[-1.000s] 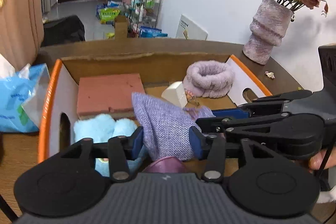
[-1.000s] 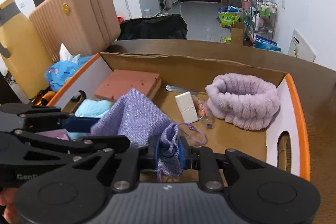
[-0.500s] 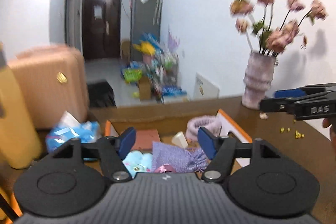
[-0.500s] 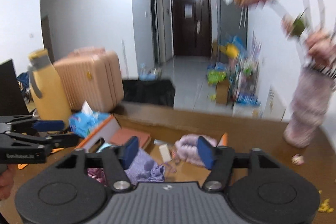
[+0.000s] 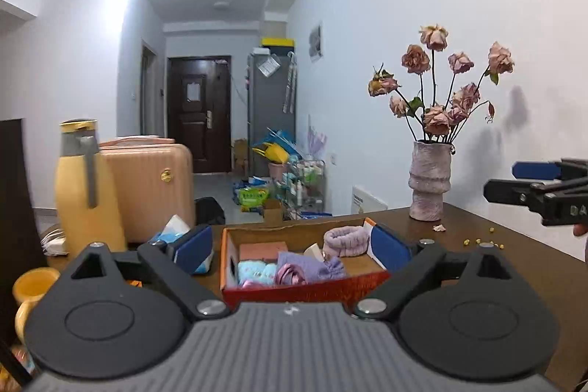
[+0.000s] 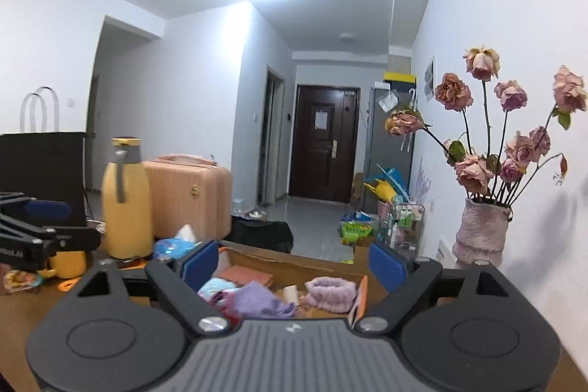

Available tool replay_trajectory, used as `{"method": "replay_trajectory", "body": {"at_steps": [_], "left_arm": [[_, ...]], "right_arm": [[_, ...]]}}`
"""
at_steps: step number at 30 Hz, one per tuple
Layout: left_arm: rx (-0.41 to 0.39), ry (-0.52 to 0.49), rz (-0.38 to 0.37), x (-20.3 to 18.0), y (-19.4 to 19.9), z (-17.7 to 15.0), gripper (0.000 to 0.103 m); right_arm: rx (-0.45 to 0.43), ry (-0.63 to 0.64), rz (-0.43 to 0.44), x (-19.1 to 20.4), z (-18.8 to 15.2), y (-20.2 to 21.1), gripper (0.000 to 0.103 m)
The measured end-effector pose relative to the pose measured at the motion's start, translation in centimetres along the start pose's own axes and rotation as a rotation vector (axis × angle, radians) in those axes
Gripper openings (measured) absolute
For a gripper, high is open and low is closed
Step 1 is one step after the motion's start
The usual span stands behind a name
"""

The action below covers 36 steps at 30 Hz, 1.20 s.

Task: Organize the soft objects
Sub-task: 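Move the left tool back toward the blue handkerchief packet, then close the left tool on the blue handkerchief packet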

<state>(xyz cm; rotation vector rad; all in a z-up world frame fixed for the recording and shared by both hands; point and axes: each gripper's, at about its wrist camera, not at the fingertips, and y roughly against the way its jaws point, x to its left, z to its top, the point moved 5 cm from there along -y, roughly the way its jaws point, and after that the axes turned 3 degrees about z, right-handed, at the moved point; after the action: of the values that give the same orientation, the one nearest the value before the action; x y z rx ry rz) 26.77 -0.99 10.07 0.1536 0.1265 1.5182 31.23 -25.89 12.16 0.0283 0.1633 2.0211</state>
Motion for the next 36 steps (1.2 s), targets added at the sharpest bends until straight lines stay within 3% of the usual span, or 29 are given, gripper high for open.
{"method": "replay_trajectory", "body": {"at_steps": [3,11,18,27,36], "left_arm": [[-0.018,0.029,0.016,0.2,3.5,-2.2,0.103],[0.064,0.086,0.014,1.1,8.5,-9.0,0.103],[0.111,0.057,0.042,1.1,8.7,-11.3,0.103],[0.152,0.058,0.026,0.6,6.4,-11.6,0.103],[0.254,0.047,-0.031,-2.1,-0.3,-12.9,0.103]], "right_arm": [[-0.045,-0.009,0.018,2.0,-2.6,3.1,0.1],[0.004,-0.103,-0.046,5.0,-11.5,9.2,0.101],[0.035,-0.124,-0.058,6.1,-13.9,11.9,0.101],[0.073,-0.154,-0.078,4.9,-14.6,9.7,0.101],[0.185,-0.202,-0.026,2.5,-15.9,3.7,0.094]]}}
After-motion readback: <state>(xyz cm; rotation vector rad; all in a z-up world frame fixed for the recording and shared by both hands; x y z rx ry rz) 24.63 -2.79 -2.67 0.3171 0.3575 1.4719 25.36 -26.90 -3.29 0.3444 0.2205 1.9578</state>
